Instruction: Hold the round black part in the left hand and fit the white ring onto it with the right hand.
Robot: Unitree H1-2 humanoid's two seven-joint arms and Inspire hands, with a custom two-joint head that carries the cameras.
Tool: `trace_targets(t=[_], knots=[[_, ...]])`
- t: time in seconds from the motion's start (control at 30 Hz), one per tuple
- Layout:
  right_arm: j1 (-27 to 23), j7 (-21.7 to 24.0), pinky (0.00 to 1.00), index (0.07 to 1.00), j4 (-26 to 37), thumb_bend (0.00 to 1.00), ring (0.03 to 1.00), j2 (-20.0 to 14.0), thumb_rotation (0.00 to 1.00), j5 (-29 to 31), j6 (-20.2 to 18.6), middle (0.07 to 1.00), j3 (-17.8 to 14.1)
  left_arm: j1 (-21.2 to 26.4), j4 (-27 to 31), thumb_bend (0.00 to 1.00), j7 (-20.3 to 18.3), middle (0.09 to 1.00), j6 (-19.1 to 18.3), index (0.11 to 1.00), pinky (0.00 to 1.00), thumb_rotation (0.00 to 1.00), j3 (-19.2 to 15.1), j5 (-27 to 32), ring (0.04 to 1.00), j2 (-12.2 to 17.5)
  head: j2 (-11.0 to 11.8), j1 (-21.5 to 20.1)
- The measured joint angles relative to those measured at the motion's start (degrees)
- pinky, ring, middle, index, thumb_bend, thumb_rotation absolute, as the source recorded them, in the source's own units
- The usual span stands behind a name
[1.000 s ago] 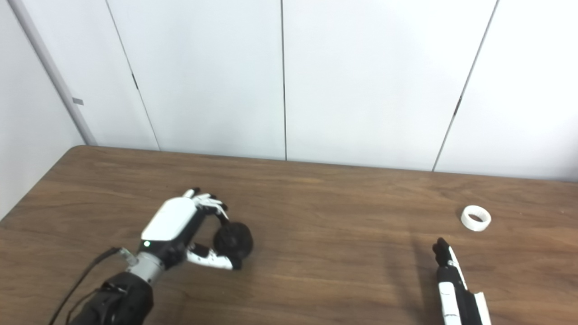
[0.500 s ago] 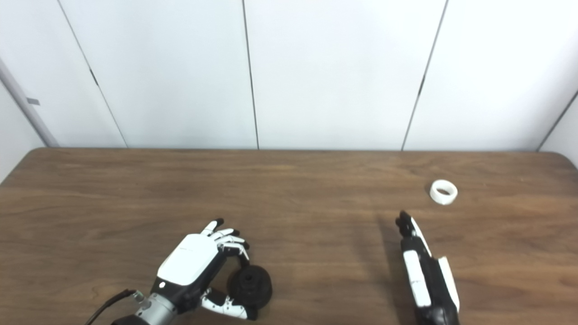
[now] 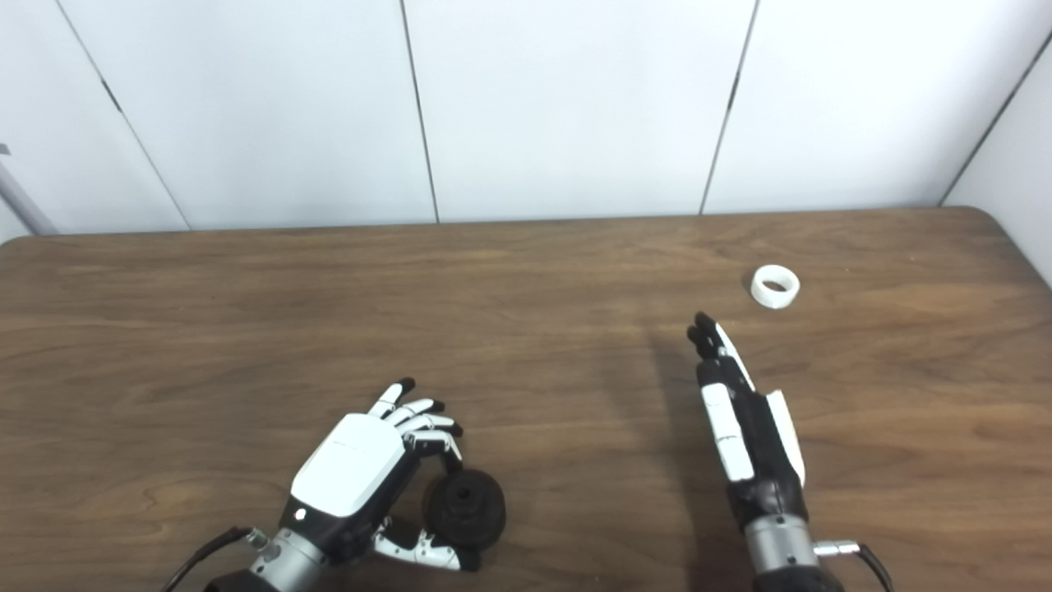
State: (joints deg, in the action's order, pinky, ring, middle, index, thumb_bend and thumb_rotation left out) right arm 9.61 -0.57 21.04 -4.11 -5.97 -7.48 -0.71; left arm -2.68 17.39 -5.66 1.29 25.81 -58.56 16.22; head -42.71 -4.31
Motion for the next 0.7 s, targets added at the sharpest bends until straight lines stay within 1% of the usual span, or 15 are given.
trace_targets(t=[0.13, 0.2, 0.4, 0.5, 0.6, 0.7], knots=[[0.0, 0.0, 1.00, 0.933, 0.5, 0.56, 0.956, 0.0, 1.00, 0.4, -1.3, 0.926, -0.2, -0.3, -1.1, 0.52, 1.1, 0.764, 1.6, 0.484, 1.00, 0.06, 0.0, 0.1, 0.868, -0.2, -0.5, -0.2], [0.0, 0.0, 1.00, 0.936, 0.6, 0.55, 0.957, 0.0, 1.00, 0.8, -1.3, 0.928, -0.3, -0.3, -1.3, 0.52, 1.3, 0.764, 1.8, 0.483, 1.00, 0.06, -0.1, 0.1, 0.869, -0.2, -0.8, -0.3], [0.0, 0.0, 1.00, 0.930, 0.7, 0.53, 0.948, -0.1, 0.95, 1.0, -1.6, 0.921, -0.8, -0.3, -1.6, 0.52, 1.7, 0.765, 2.0, 0.484, 1.00, 0.05, -0.1, 0.2, 0.873, -0.4, -1.0, -0.8], [-0.2, -0.1, 1.00, 0.924, 0.8, 0.56, 0.954, -0.2, 0.93, 0.8, -2.6, 0.921, -1.5, -0.3, -1.8, 0.52, 1.8, 0.763, 2.1, 0.483, 1.00, 0.05, -0.2, 0.2, 0.872, -0.4, -1.0, -1.2], [-0.7, -0.1, 1.00, 0.933, 0.8, 0.55, 0.963, -0.5, 0.90, 0.9, -3.2, 0.927, -2.8, -0.3, -1.9, 0.52, 1.9, 0.764, 2.3, 0.484, 1.00, 0.05, -0.3, 0.4, 0.873, -0.4, -0.7, -1.8], [-1.2, -0.1, 1.00, 0.933, 0.8, 0.57, 0.964, -0.8, 0.87, 1.3, -3.5, 0.931, -3.9, -0.2, -2.2, 0.52, 2.0, 0.764, 2.6, 0.484, 1.00, 0.05, -0.5, 0.4, 0.872, -0.3, -0.5, -2.8]])
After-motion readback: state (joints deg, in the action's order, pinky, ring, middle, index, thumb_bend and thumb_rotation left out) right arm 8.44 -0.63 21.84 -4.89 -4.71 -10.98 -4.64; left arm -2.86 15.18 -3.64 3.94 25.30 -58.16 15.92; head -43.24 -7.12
